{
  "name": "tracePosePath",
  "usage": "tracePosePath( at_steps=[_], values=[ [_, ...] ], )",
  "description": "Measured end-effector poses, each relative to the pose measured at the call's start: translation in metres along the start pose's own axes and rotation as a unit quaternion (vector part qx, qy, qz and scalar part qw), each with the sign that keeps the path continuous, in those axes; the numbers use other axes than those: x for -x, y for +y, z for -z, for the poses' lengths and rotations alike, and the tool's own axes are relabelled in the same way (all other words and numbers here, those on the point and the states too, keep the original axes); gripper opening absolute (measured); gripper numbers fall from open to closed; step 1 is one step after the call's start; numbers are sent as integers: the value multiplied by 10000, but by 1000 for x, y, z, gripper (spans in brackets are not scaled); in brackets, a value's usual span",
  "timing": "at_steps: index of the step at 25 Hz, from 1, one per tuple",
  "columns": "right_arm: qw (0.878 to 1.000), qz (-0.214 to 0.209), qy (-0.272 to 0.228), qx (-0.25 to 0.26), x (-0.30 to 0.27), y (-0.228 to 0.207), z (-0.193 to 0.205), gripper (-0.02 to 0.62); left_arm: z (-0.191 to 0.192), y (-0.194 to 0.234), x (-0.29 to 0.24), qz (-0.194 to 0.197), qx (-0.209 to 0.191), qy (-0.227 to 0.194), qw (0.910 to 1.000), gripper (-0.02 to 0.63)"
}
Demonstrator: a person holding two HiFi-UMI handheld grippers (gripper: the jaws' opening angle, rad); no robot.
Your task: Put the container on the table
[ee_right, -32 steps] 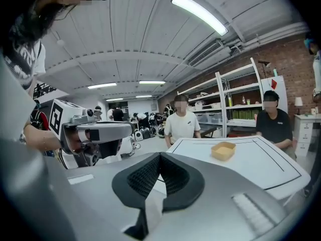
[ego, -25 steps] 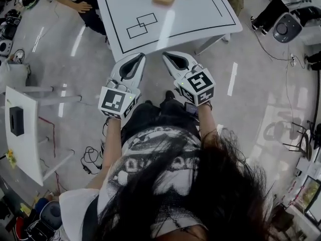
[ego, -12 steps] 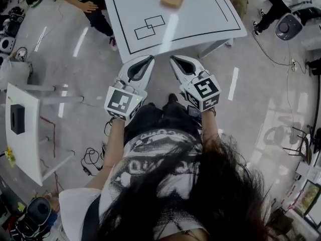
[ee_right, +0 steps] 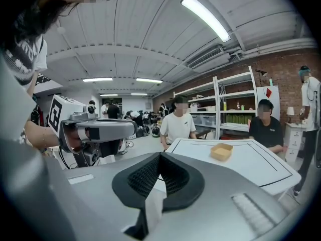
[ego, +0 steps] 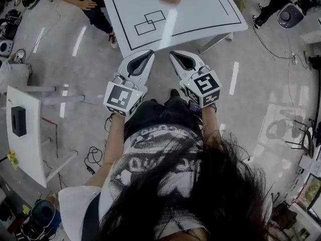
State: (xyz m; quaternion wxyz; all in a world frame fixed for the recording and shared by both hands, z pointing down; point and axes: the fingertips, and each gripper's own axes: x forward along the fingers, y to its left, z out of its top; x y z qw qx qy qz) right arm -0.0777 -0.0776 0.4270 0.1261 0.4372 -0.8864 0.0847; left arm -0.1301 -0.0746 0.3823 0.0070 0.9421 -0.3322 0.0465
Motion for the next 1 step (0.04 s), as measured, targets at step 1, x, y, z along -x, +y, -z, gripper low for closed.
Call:
tracePosePath(
  at_steps=[1],
  values=[
    [10000,8,7,7,0,0,1,2,0,0,1,-4,5,-6,10000,0]
  ],
)
